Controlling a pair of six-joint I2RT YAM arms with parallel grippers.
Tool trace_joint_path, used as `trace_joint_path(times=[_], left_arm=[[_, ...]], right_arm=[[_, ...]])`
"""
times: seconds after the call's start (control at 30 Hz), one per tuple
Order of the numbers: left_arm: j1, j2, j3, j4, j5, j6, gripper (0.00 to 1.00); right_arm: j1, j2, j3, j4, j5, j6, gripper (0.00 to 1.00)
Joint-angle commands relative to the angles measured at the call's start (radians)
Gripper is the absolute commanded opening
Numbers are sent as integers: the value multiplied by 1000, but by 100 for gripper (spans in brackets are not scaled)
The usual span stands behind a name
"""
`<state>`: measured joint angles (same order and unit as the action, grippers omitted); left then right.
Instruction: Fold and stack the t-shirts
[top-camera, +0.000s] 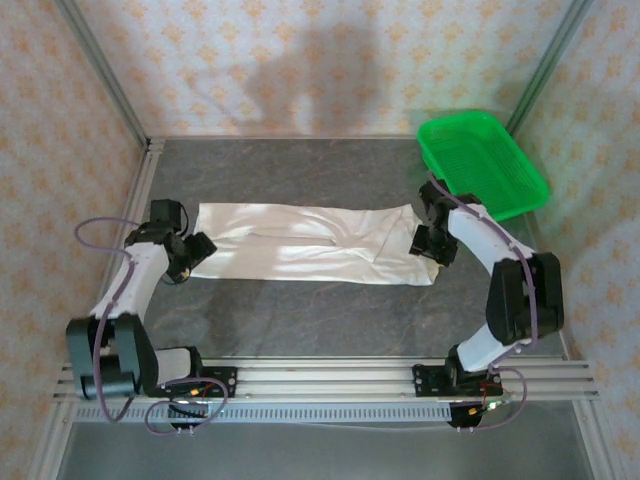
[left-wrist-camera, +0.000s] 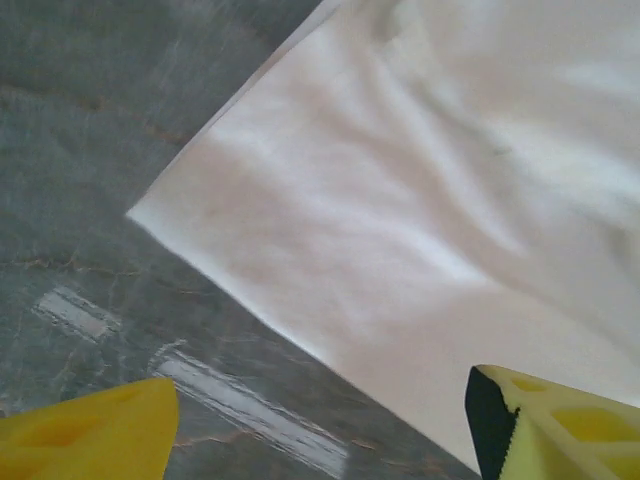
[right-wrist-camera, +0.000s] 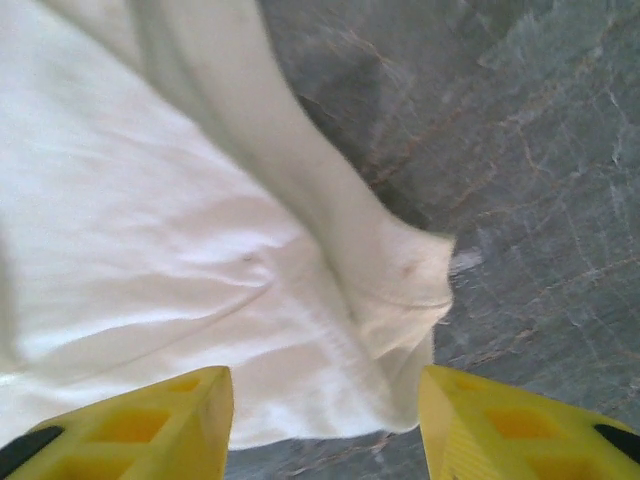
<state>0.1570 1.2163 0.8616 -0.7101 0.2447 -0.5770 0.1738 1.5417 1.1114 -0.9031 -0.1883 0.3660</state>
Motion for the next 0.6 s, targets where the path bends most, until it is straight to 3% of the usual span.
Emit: trace_joint_path(times=[0.0, 0.07, 0.1, 0.17, 0.33, 0.57], left_arm=[[-28, -114, 77, -48, 17, -45, 82], [-53, -169, 116, -48, 17, -47, 85], [-66, -191, 130, -44, 18, -44, 92], [-102, -227, 164, -34, 13, -34, 93], [-238, -256, 235, -49, -82, 37, 94], [-379, -261, 238, -60, -174, 106, 94]], right_arm=[[16, -86, 20, 67, -118, 59, 55], [36, -94, 9, 111, -215, 100, 57], [48, -86, 2, 137, -267, 121, 57], [89, -62, -17, 208, -348, 179, 57], [155, 15, -72, 318, -382, 283, 54], [168, 76, -129, 405, -352, 345, 49]])
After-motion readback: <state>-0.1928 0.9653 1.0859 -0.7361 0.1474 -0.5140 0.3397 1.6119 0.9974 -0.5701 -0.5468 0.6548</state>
